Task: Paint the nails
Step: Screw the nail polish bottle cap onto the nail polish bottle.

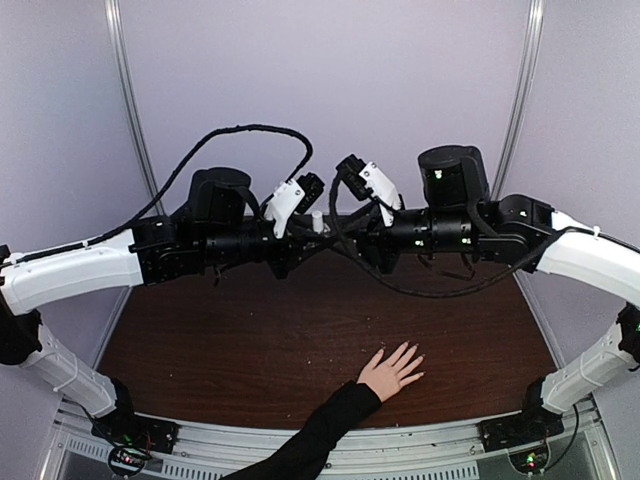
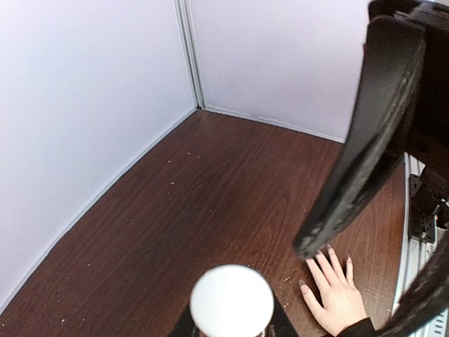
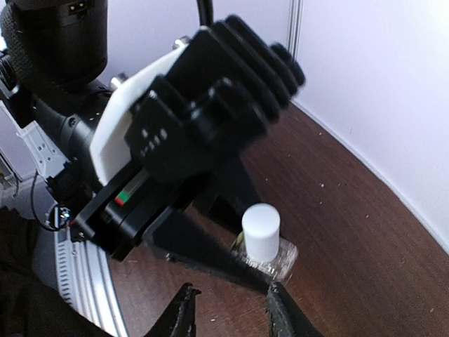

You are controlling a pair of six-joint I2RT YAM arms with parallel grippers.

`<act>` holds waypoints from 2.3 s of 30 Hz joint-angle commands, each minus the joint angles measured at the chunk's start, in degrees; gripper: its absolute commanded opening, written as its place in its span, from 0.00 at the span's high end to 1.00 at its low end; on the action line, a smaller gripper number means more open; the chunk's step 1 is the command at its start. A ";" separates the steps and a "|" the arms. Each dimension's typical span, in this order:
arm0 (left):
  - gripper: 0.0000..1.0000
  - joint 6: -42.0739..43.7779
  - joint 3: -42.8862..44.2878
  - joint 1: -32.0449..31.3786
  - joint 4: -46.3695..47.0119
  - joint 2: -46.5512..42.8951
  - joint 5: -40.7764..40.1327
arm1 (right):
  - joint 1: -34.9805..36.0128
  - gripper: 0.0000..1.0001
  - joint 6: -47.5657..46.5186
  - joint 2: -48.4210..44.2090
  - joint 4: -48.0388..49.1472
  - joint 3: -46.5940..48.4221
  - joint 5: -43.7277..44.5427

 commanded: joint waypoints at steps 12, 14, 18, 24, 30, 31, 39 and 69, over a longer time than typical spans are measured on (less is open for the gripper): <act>1.00 10.20 3.03 0.72 -8.99 -4.86 33.17 | -1.56 0.45 -7.13 -6.12 -6.67 1.55 -22.68; 1.00 11.07 2.86 0.72 -9.74 -5.24 37.50 | -1.57 0.45 -7.27 -5.72 -6.54 1.89 -25.89; 1.00 12.27 2.37 0.79 -10.56 -5.38 42.65 | -1.52 0.46 -7.17 -5.57 -6.54 2.42 -30.27; 1.00 12.52 3.13 0.76 -12.02 -4.25 45.02 | -1.56 0.46 -6.45 -6.51 -6.08 2.13 -32.35; 1.00 13.18 3.38 0.71 -12.33 -3.86 46.33 | -1.56 0.46 -6.60 -6.08 -7.31 2.62 -32.40; 1.00 13.24 3.34 0.71 -12.37 -3.94 46.48 | -1.57 0.46 -6.62 -6.07 -7.48 2.70 -32.34; 1.00 13.87 2.98 0.72 -12.92 -4.61 49.04 | -1.56 0.46 -6.43 -6.16 -7.13 2.23 -33.04; 1.00 15.45 4.27 -0.24 -16.05 -3.05 54.62 | -1.47 0.45 -6.29 -4.00 -7.26 3.84 -38.09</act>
